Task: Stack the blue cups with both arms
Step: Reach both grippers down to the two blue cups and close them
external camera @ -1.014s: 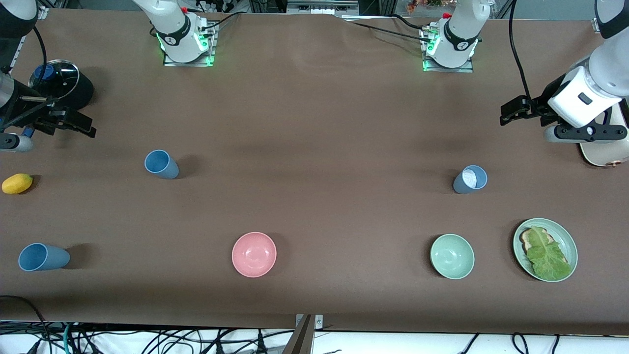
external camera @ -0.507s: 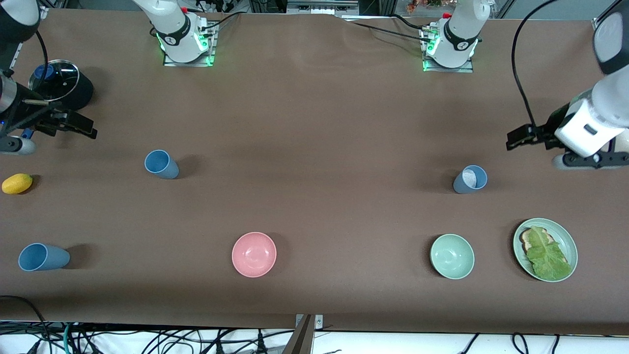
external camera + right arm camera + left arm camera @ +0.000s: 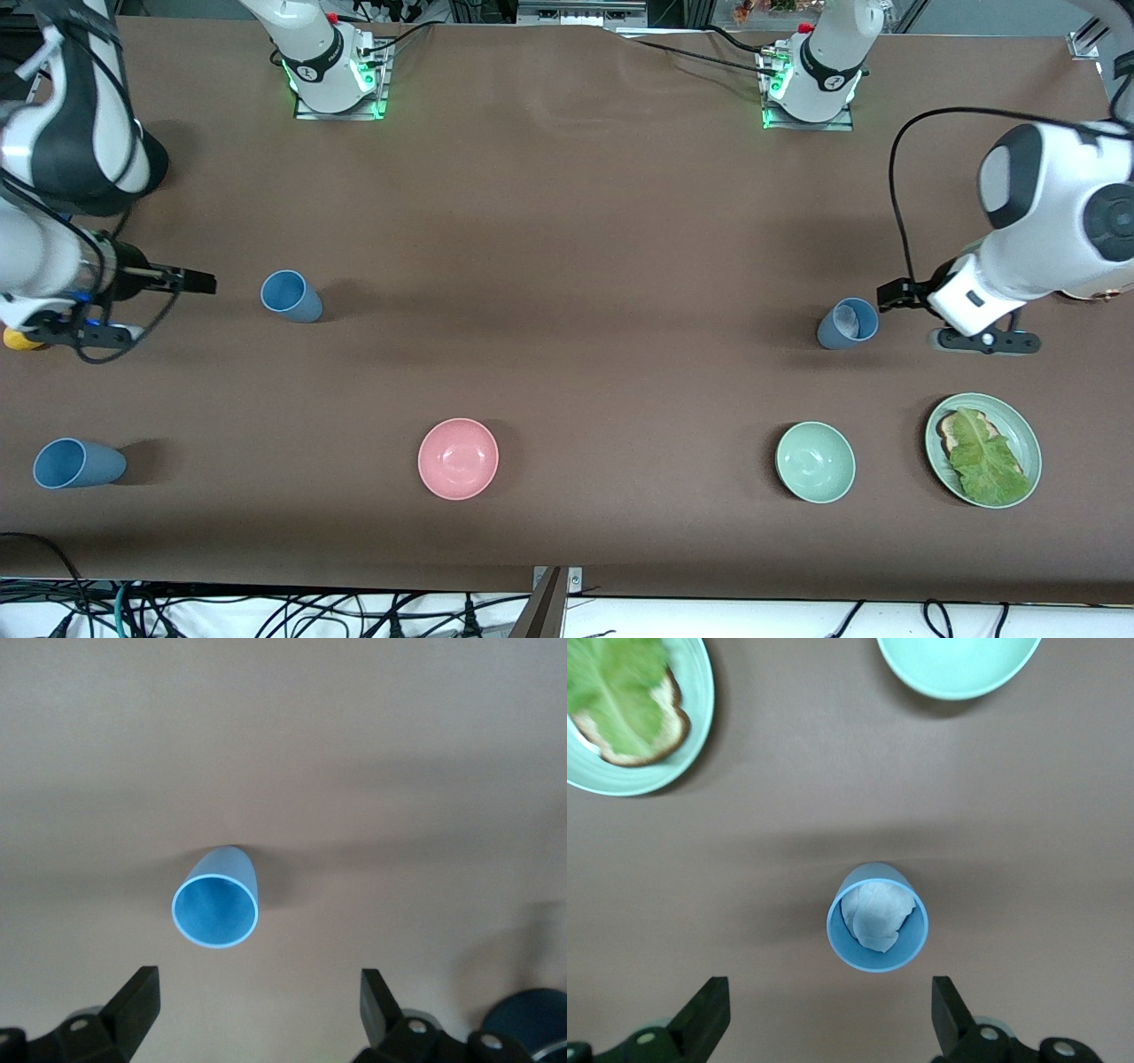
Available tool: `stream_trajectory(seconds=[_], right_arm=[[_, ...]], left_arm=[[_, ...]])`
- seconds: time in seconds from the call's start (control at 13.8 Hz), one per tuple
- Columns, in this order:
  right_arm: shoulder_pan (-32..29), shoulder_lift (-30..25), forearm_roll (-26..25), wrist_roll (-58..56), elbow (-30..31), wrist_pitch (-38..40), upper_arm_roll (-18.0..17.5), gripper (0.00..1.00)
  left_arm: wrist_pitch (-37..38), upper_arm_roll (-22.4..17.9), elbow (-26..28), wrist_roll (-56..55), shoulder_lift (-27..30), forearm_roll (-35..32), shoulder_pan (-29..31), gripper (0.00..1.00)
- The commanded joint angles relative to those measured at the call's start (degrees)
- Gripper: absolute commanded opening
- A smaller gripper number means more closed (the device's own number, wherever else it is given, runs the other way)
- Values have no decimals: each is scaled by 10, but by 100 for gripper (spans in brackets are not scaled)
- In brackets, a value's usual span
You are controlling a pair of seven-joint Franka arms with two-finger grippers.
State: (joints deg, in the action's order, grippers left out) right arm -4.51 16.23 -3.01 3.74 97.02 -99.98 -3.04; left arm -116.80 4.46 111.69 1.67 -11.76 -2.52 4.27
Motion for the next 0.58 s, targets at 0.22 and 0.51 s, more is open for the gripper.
stream_trajectory(seconds=[0.22,0.51], right_arm=[[-6,-50,-7,5,200,-200,1,100],[-6,-43,-7,5,263,-282,7,100]], left_arm=[[-201,5,145,18,2,-57,13,92],[-237,5,139,40,-49,-57,21,36]])
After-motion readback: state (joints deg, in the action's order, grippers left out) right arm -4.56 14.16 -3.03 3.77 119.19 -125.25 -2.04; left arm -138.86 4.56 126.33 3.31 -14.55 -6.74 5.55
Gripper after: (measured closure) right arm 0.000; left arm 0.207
